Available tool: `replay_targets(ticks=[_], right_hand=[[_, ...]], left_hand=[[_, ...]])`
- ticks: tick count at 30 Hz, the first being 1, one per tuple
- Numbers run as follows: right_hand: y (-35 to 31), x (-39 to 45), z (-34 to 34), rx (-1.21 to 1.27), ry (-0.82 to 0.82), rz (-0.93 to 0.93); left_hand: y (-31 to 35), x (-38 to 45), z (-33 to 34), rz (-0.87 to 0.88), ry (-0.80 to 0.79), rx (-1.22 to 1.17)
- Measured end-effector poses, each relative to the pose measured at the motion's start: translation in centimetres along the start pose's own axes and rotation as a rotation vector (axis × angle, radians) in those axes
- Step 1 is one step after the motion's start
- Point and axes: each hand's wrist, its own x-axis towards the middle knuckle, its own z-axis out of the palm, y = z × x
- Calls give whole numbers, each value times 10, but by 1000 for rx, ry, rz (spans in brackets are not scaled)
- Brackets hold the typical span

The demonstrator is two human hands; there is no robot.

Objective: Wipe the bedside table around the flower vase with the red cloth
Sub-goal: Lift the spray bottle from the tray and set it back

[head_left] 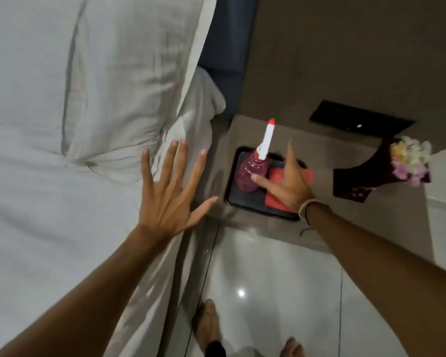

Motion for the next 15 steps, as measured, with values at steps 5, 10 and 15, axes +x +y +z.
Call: replay_targets(ticks=[5, 10, 15], right_hand=[[-36, 45, 41, 315, 261, -19], [-53, 49, 44, 464, 580, 4], [-31, -17, 14, 552, 790, -60]], left_hand=[[5, 17, 15, 65, 30, -41], [0, 17, 22, 54, 4, 0], [14, 15, 16, 72, 29, 56]])
